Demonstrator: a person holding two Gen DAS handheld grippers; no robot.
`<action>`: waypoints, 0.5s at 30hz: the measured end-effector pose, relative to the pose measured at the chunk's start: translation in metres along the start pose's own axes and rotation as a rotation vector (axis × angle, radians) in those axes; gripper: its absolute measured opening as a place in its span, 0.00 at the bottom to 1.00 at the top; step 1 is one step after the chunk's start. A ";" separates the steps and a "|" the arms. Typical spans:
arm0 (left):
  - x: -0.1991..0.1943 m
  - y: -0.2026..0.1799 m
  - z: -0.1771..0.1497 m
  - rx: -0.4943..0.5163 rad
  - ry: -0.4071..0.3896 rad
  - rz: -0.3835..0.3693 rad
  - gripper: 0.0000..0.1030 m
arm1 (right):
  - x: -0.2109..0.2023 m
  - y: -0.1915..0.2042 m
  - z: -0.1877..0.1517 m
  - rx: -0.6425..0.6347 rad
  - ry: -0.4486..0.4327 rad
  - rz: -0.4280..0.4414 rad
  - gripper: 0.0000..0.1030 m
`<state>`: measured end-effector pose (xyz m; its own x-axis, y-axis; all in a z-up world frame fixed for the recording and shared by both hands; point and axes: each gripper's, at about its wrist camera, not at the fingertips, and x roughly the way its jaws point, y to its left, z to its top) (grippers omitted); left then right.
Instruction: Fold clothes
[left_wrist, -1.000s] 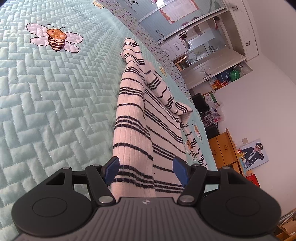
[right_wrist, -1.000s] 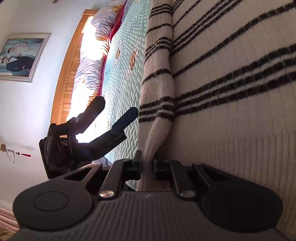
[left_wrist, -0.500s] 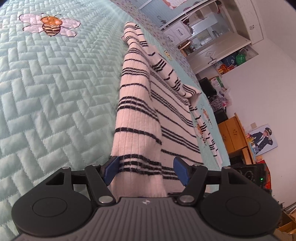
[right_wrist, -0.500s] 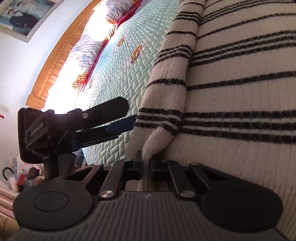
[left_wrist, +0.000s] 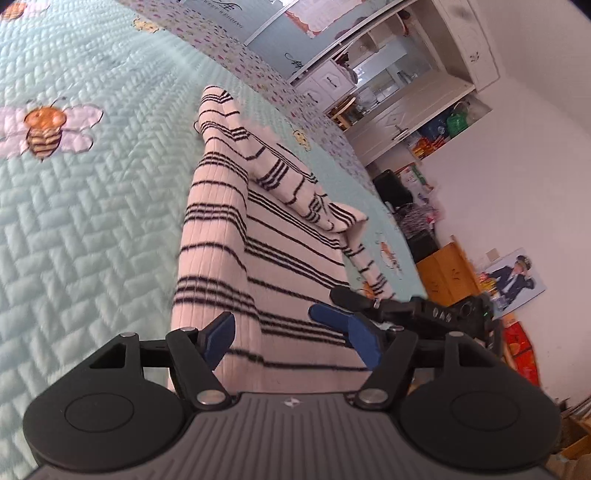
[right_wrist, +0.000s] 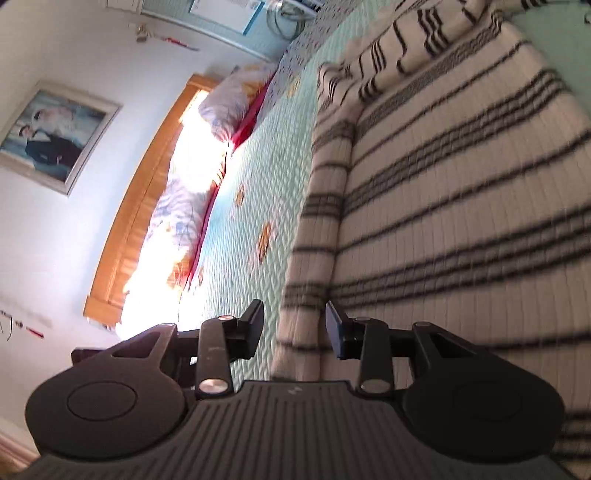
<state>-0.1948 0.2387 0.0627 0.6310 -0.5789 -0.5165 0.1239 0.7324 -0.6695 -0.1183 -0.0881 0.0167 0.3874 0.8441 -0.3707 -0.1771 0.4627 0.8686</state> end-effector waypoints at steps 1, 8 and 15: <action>0.013 -0.002 0.007 0.013 0.005 0.038 0.68 | 0.008 -0.002 0.015 0.001 -0.019 0.011 0.38; 0.049 0.029 0.036 -0.057 -0.039 0.010 0.67 | 0.087 -0.026 0.089 0.079 -0.004 -0.059 0.45; 0.051 0.060 0.041 -0.146 -0.082 -0.092 0.68 | 0.116 -0.047 0.081 0.171 0.048 0.017 0.46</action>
<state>-0.1239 0.2678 0.0175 0.6833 -0.6051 -0.4085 0.0751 0.6148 -0.7851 0.0083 -0.0333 -0.0402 0.3418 0.8651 -0.3672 -0.0255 0.3991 0.9165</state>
